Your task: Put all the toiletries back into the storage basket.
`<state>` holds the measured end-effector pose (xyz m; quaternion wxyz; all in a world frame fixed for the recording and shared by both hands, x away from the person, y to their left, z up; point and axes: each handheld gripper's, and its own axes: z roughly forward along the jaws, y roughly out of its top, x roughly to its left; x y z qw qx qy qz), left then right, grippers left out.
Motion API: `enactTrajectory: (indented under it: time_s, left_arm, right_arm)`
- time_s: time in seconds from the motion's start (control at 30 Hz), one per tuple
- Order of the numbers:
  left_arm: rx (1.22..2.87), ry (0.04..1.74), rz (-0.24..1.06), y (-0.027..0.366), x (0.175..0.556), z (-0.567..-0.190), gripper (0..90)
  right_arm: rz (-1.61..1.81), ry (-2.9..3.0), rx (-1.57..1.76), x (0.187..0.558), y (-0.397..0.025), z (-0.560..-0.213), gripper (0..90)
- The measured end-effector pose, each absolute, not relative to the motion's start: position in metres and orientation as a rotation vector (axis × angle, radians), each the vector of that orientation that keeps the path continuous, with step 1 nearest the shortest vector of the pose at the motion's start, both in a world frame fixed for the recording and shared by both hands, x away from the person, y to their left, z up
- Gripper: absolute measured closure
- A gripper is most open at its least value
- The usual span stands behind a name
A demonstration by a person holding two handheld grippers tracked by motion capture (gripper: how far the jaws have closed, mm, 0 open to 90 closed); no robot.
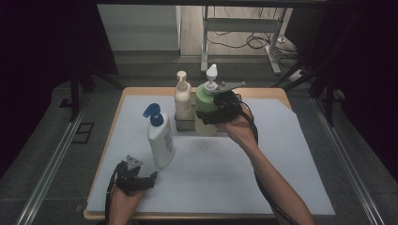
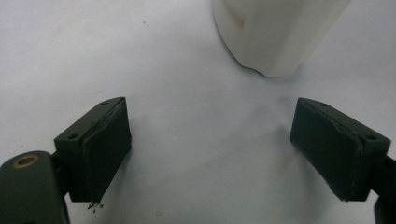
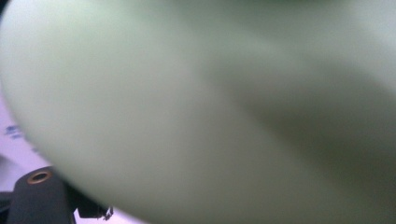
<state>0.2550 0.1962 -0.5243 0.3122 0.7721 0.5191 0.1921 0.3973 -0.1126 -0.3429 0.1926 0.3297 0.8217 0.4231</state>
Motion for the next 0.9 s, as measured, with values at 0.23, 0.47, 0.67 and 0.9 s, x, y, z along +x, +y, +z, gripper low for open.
enactTrajectory:
  time_s: [0.23,0.47,0.67,0.9]
  left_arm:
    - [2.038,1.369,0.506,0.196,0.255,-0.524,12.1]
    - [2.038,1.369,0.506,0.196,0.255,-0.524,12.1]
    - [2.037,1.370,0.506,0.196,0.255,-0.524,12.1]
    - [2.037,1.370,0.505,0.196,0.255,-0.524,12.1]
  right_arm:
    - [1.175,2.289,0.950,0.410,-0.107,-0.343,12.8]
    - [1.160,2.263,0.984,0.424,-0.104,-0.344,12.8]
    - [1.153,2.239,1.006,0.434,-0.104,-0.347,12.8]
    - [1.139,2.220,1.025,0.444,-0.101,-0.349,12.8]
